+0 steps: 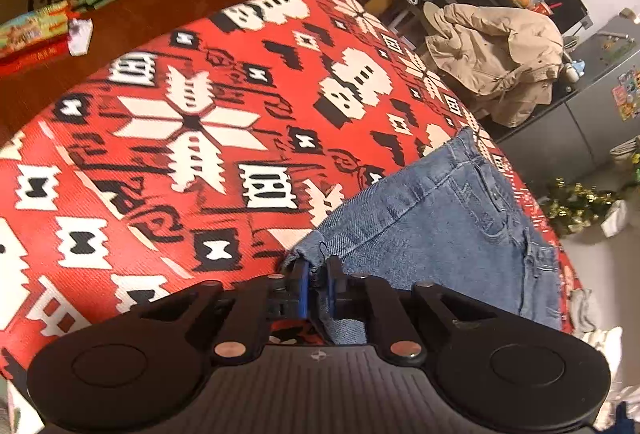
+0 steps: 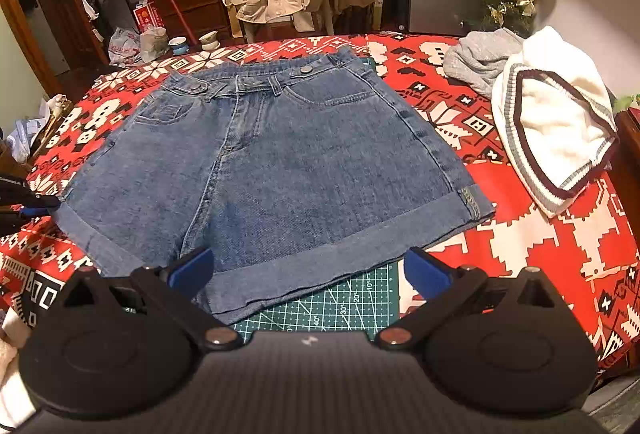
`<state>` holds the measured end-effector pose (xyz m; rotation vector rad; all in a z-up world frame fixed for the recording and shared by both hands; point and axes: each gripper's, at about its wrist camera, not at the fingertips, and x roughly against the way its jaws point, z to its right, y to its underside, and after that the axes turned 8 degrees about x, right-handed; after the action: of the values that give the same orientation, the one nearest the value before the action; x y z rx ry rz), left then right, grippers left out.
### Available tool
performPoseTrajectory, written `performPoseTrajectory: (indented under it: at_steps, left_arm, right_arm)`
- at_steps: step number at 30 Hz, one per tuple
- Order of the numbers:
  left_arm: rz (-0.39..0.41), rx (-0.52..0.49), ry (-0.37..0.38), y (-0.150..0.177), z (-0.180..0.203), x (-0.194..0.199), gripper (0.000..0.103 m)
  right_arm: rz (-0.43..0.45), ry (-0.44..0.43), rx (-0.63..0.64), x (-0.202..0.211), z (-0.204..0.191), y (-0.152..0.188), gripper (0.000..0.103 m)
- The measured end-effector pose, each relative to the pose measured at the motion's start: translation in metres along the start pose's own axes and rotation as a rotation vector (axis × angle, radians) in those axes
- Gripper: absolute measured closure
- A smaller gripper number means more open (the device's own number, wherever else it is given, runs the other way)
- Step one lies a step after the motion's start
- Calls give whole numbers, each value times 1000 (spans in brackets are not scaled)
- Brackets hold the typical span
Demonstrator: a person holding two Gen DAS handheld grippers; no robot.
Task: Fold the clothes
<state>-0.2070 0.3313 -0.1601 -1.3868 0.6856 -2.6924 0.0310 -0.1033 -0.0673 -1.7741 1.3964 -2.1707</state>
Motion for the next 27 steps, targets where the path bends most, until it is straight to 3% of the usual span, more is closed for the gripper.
performPoseTrajectory:
  at_steps: [5,9,23,27]
  left_arm:
    - [119,-230,-46,20,43,24,96]
    - [169,-412,11,44,81,45,96]
    - [129,-794,162,162,183,38,96]
    - [73,-863,212,190,203,27,94]
  right_arm:
    - [-1,-9,-7,-1,1,0,1]
    - [27,-56,-48,1,4,-1,1]
    - [92,-89,-92,15,7,-15,1]
    - [89,-90,-146,15,23,-12,1]
